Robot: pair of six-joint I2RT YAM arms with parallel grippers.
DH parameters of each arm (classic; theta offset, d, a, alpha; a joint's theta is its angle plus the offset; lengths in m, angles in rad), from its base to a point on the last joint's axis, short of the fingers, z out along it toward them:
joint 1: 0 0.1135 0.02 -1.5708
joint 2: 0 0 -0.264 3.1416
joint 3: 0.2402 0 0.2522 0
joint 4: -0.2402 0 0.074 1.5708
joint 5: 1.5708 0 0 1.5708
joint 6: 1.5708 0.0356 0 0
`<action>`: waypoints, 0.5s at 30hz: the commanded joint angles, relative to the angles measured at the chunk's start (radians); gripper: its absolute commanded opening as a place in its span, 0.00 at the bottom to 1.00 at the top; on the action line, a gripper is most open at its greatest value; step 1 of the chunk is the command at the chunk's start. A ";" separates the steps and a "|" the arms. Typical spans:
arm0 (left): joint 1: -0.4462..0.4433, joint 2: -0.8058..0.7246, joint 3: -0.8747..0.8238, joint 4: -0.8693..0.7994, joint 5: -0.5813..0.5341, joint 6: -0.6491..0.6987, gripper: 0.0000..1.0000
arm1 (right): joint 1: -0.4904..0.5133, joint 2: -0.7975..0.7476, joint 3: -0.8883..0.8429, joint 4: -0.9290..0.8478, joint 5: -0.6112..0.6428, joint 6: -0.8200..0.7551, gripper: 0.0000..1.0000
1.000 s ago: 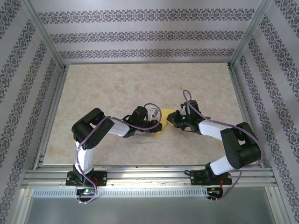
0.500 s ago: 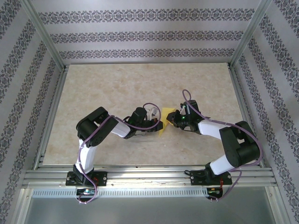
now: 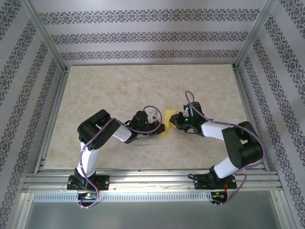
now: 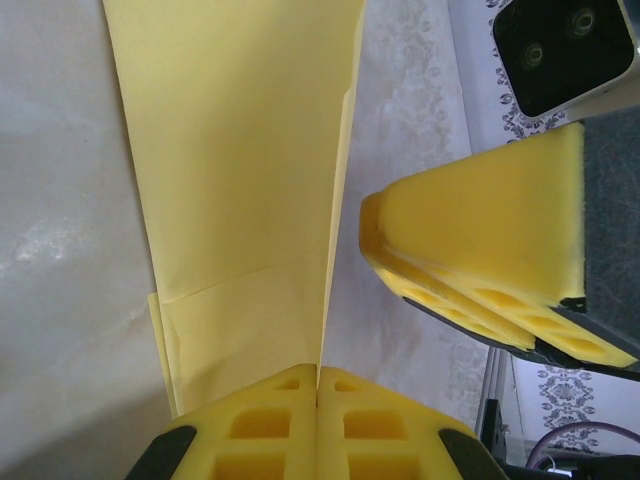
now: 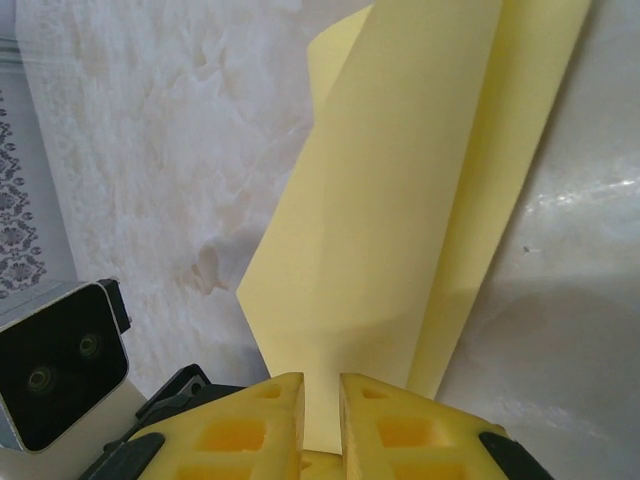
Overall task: Fold a paper plane with a square sheet of paper (pick it up from the middle)
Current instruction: Fold the wing for the fifth time at the center of the table.
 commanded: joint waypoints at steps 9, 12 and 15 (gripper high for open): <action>0.020 0.008 -0.005 -0.026 -0.010 -0.026 0.00 | -0.020 0.079 0.056 0.088 -0.066 -0.022 0.15; 0.023 0.003 0.002 -0.064 -0.013 -0.022 0.00 | -0.031 0.104 0.055 0.111 -0.071 -0.021 0.12; 0.024 0.005 0.009 -0.090 -0.015 -0.029 0.00 | -0.043 0.138 0.062 0.133 -0.098 -0.021 0.11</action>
